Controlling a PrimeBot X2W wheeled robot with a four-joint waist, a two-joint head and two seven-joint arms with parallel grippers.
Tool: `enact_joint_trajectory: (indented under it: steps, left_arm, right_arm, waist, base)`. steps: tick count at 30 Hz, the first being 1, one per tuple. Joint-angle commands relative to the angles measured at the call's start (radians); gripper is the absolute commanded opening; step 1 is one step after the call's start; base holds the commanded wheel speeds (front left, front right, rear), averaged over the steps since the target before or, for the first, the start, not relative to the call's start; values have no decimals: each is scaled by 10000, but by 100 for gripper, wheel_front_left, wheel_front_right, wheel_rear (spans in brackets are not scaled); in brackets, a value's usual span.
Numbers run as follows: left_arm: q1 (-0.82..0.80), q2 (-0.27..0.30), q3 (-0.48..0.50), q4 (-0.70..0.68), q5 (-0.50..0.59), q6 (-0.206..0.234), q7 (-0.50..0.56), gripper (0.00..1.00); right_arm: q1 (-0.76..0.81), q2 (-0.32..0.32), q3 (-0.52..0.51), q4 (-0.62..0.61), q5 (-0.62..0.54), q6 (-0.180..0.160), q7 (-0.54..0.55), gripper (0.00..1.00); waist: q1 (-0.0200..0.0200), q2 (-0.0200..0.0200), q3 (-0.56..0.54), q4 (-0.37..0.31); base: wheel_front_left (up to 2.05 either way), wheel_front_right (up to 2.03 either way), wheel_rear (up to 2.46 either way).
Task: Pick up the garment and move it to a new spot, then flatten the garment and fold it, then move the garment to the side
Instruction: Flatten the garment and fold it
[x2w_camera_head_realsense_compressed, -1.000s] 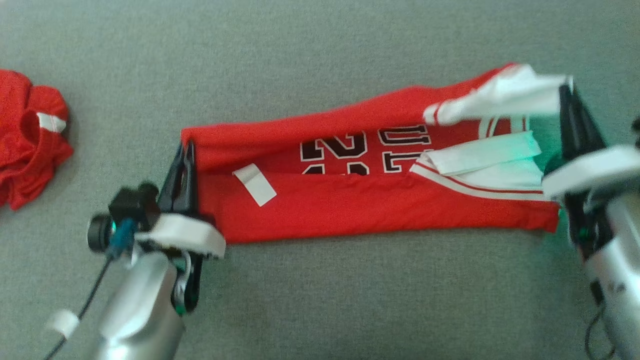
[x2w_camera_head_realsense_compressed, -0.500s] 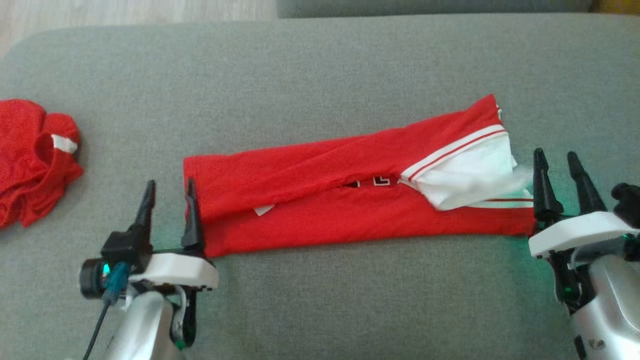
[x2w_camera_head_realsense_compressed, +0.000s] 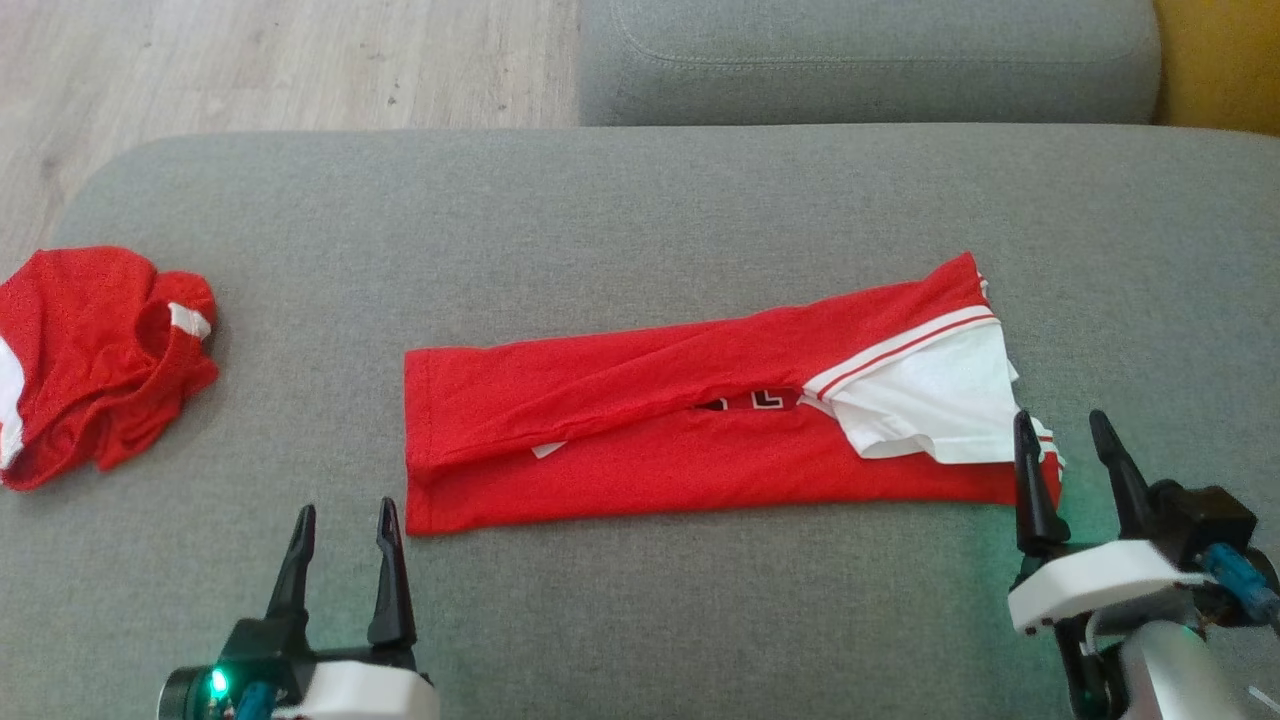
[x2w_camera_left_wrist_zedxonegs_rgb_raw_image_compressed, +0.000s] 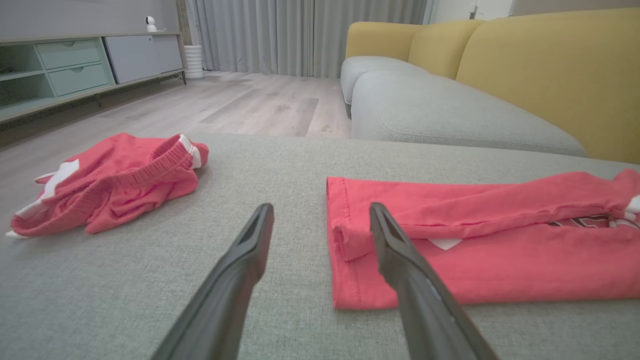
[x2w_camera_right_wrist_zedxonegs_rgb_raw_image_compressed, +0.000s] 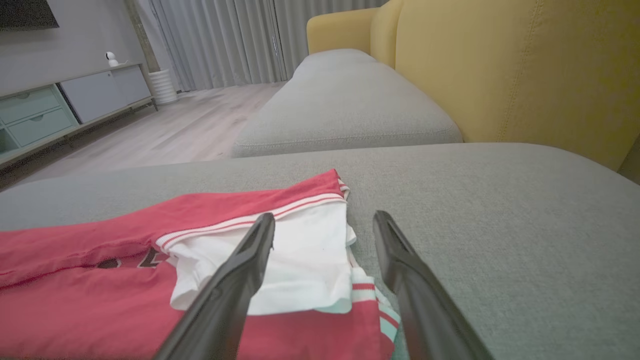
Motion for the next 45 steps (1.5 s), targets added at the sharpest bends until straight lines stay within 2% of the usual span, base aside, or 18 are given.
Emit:
enact_joint_trajectory:
  steps: [1,6,10,19,29,30,31,32,34,37,45]
  left_arm:
    - [-210,-17,324,-355,60,-33,-91,100]
    - [-194,-59,163,-318,-50,-148,-91,100]
    - [-399,-63,-105,-246,-294,-112,-91,100]
    - [-939,-65,-761,43,-748,34,-91,100]
    - [-1242,-65,-923,1,-879,173,-91,100]
    - [-1262,-65,-929,6,-886,178,-91,100]
    - [-1280,-65,-944,12,-886,174,-91,100]
    - [-1293,-65,-963,20,-885,167,-91,100]
    - [-1297,-66,-978,31,-882,172,-91,100]
    - [-1296,-66,-1025,62,-873,142,-91,100]
    - [-1199,-66,-1110,79,-913,15,-91,100]
  right_arm:
    - [-219,-28,133,-209,-119,65,-118,100]
    - [-506,2,23,452,-175,65,-44,100]
    - [-1447,-239,302,1124,-335,65,546,100]
    - [-3245,-688,147,2907,-322,65,1791,100]
    - [-3803,-602,577,4223,557,65,2586,100]
    - [-3770,-555,801,4264,768,65,2670,78]
    - [-3724,-526,974,4295,1023,65,2764,32]
    - [-3672,-500,1187,4281,1285,65,2843,0]
    - [-3546,-534,1552,4243,1779,65,3012,0]
    - [-3473,-810,1697,4091,2229,65,2659,0]
    - [-3635,-1842,688,4342,2233,65,777,0]
  waist:
    - [2,0,-48,47]
    - [2,0,148,45]
    - [2,0,523,60]
    - [2,0,1286,508]
    - [2,0,1783,694]
    - [2,0,1797,689]
    - [2,0,1805,677]
    - [2,0,1804,659]
    - [2,0,1773,599]
    - [2,0,1702,470]
    - [2,0,1308,-40]
  base:
    - [0,0,0]
    - [0,0,0]
    - [0,0,0]
    - [0,0,0]
    - [0,0,0]
    - [0,0,0]
    - [0,0,0]
    - [0,0,0]
    - [0,0,0]
    - [0,0,0]
    - [0,0,0]
